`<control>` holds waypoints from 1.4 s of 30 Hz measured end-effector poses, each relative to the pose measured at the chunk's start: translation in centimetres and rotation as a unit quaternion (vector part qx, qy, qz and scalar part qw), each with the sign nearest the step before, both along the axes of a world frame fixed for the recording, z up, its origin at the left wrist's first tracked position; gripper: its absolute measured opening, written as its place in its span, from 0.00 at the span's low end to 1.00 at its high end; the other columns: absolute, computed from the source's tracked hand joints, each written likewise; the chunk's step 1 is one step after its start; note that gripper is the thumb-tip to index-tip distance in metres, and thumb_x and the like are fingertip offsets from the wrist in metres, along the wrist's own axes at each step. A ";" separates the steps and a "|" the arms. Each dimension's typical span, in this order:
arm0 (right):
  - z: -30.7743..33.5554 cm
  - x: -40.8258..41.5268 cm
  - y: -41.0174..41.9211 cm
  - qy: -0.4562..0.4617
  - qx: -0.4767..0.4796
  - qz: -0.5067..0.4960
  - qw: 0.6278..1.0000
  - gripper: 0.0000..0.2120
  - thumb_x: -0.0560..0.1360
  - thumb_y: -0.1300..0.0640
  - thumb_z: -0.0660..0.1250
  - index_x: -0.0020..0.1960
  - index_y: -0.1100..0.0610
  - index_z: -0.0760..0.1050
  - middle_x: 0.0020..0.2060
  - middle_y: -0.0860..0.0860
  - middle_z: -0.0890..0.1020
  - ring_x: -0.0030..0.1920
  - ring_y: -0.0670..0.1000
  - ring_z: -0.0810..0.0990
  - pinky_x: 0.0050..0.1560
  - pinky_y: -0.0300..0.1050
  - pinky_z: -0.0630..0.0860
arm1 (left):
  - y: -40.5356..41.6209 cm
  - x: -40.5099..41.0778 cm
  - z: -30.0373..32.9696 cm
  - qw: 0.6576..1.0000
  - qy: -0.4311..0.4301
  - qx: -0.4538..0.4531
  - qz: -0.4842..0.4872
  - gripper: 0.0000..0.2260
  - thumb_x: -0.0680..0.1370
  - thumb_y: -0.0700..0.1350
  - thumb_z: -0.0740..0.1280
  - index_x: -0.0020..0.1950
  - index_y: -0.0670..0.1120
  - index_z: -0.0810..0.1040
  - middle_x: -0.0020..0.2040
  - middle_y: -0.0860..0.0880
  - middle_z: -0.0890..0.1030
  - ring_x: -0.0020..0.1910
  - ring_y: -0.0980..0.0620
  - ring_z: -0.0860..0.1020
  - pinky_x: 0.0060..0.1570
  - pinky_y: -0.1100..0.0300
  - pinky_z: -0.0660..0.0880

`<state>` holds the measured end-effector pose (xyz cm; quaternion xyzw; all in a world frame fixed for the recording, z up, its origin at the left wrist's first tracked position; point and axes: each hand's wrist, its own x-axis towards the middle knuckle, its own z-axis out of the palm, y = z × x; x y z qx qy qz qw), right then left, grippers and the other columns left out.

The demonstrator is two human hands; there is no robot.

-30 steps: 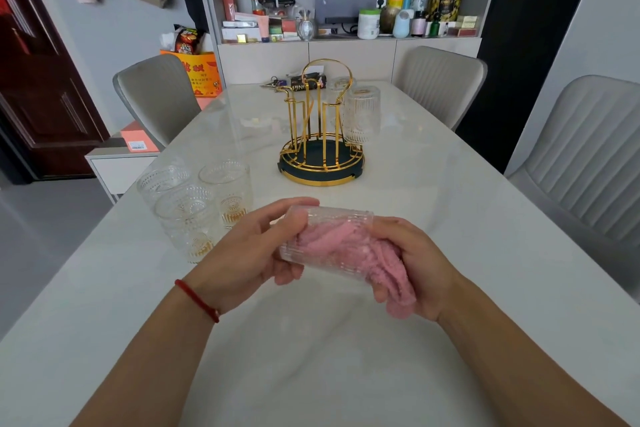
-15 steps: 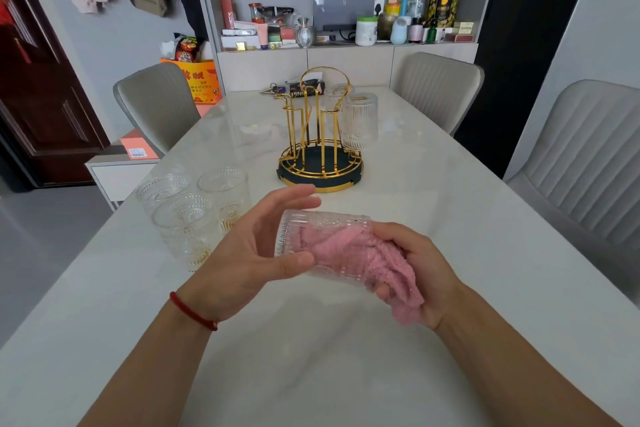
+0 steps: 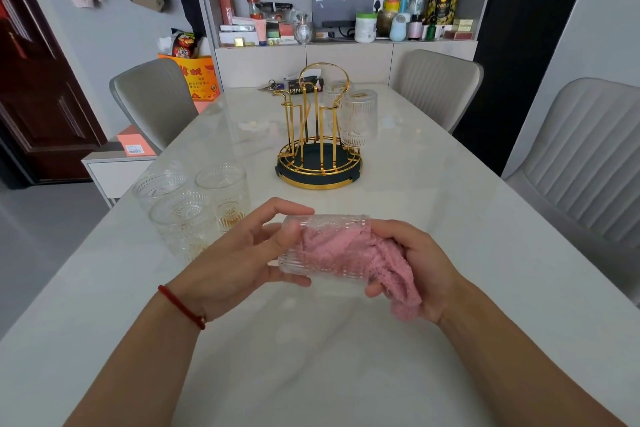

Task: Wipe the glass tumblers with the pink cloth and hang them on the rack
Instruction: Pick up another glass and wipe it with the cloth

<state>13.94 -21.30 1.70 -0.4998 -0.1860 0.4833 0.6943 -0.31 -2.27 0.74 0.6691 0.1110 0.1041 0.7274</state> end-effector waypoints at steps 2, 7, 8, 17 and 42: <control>0.0 0.1 0.0 0.012 -0.006 -0.006 1.000 0.20 0.83 0.58 0.58 0.43 0.64 0.85 0.33 0.55 0.85 0.24 0.49 0.82 0.20 0.41 0.78 | 0.2 0.1 -0.2 0.998 -0.045 0.050 0.005 0.17 0.78 0.41 0.74 0.66 0.46 0.79 0.63 0.39 0.81 0.57 0.41 0.83 0.53 0.49 0.81; 0.1 0.3 0.0 0.071 -0.005 -0.043 0.997 0.13 0.82 0.58 0.61 0.49 0.66 0.79 0.32 0.55 0.85 0.23 0.49 0.81 0.18 0.39 0.75 | 0.8 -0.3 -0.4 0.990 -0.065 0.125 -0.022 0.33 0.72 0.33 0.77 0.74 0.51 0.75 0.66 0.46 0.80 0.65 0.45 0.80 0.58 0.54 0.80; 0.0 0.4 0.0 0.069 -0.005 -0.043 0.997 0.13 0.82 0.58 0.62 0.49 0.66 0.80 0.32 0.55 0.85 0.23 0.49 0.81 0.18 0.39 0.75 | 0.7 -0.3 -0.3 0.990 -0.048 0.129 -0.022 0.30 0.72 0.34 0.77 0.72 0.50 0.76 0.65 0.47 0.81 0.65 0.44 0.80 0.58 0.53 0.81; -0.9 1.0 0.2 0.028 -0.006 -0.028 0.999 0.13 0.81 0.57 0.63 0.49 0.63 0.82 0.39 0.56 0.87 0.32 0.51 0.86 0.24 0.43 0.80 | 0.1 -0.1 -0.3 1.000 0.011 -0.009 -0.016 0.16 0.75 0.39 0.73 0.62 0.43 0.77 0.62 0.36 0.82 0.60 0.34 0.83 0.54 0.38 0.82; -0.2 4.2 -1.6 0.253 0.305 -0.174 0.901 0.15 0.79 0.56 0.66 0.57 0.67 0.79 0.51 0.60 0.86 0.40 0.49 0.88 0.39 0.39 0.85 | 1.6 0.7 -2.8 0.988 -0.144 0.002 0.059 0.34 0.64 0.42 0.86 0.67 0.45 0.77 0.66 0.42 0.81 0.66 0.39 0.80 0.61 0.39 0.79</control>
